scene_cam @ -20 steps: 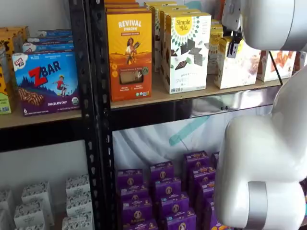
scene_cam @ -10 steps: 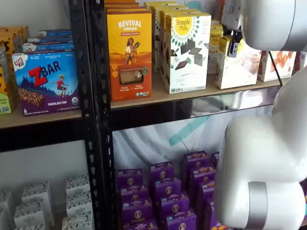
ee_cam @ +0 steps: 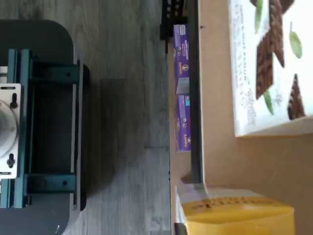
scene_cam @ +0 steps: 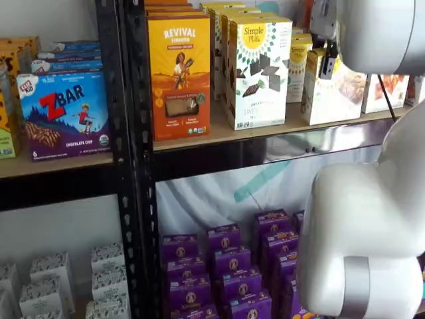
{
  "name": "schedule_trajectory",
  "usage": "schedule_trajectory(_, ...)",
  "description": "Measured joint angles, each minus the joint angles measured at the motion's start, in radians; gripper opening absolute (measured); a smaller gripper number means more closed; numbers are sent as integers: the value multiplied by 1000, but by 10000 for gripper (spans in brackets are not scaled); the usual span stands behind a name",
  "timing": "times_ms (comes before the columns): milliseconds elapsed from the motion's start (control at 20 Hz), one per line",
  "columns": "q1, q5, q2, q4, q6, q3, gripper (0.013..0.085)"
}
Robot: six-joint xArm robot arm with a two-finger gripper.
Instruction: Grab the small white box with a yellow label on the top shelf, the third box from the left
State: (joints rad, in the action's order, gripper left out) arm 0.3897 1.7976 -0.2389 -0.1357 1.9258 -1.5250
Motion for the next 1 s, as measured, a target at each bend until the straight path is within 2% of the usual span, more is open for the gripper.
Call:
schedule_trajectory(650,15,95,-117,-3,8,77,330)
schedule_trajectory(1000,-6,132,-204,0,-12,152,330)
